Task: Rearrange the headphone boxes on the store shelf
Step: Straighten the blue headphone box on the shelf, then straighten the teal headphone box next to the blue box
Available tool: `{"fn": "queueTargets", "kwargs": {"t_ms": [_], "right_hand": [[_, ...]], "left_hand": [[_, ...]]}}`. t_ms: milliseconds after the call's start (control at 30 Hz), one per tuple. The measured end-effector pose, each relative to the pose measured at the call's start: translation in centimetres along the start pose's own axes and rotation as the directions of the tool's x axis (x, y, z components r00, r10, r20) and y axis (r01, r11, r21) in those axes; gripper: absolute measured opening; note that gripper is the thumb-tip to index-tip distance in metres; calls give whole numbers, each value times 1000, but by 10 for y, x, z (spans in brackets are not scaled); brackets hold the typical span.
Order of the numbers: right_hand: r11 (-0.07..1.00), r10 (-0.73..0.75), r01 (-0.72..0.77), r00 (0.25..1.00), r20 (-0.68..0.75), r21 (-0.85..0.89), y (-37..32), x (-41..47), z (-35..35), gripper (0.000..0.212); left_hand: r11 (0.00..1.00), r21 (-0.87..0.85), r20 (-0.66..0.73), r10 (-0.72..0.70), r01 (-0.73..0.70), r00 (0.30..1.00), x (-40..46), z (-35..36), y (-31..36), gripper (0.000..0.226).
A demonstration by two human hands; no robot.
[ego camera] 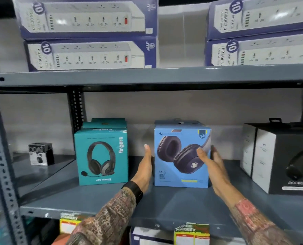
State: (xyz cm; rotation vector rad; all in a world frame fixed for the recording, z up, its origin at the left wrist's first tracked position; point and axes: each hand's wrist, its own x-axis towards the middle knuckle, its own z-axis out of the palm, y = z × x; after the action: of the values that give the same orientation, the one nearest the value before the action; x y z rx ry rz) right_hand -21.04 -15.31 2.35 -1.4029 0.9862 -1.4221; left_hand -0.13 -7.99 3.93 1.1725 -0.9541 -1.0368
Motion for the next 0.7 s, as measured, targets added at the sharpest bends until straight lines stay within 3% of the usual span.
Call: {"fn": "queueTargets", "kwargs": {"t_ms": [67, 100, 167, 267, 333, 367, 400, 467, 533, 600, 700], "right_hand": [[995, -103, 97, 964, -246, -36, -2, -15, 8, 73], [986, -168, 162, 926, -339, -45, -4, -27, 14, 60], [961, -260, 275, 878, -402, -21, -9, -54, 33, 36], [933, -349, 359, 896, -273, -16, -14, -88, 82, 5], [942, -334, 335, 939, -85, -5, -12, -101, 122, 8], [957, -292, 292, 956, 23, 3, -10, -103, 144, 17], [970, -236, 240, 964, 125, -20, -6, -103, 164, 30], [985, -88, 120, 969, 230, -127, -5, -97, 194, 68], [983, 16, 38, 958, 287, -180, -2, -85, 210, 92], [986, 88, -36, 943, 321, -164, 2, -78, 224, 85], [994, 52, -14, 935, 351, -109, 7, -78, 244, 46]], "left_hand": [[989, 123, -4, 87, -86, 996, -25, -19, 4, 64], [980, 138, -24, 145, -141, 989, -36, -33, 3, 69], [954, 158, -134, 278, -256, 951, -56, -69, 0, 74], [886, 191, -406, 463, -423, 788, -77, -127, -3, 19], [850, 279, -564, 521, -446, 640, -79, -166, -2, 15], [842, 323, -593, 535, -432, 602, -78, -185, 0, 16], [855, 341, -596, 519, -392, 613, -74, -199, 1, 25], [901, 310, -516, 428, -304, 742, -65, -219, 6, 61], [947, 232, -397, 301, -223, 867, -55, -222, 9, 64], [963, 170, -296, 254, -211, 921, -44, -222, 8, 51], [968, 162, -251, 229, -192, 940, -31, -232, 6, 50]]}}
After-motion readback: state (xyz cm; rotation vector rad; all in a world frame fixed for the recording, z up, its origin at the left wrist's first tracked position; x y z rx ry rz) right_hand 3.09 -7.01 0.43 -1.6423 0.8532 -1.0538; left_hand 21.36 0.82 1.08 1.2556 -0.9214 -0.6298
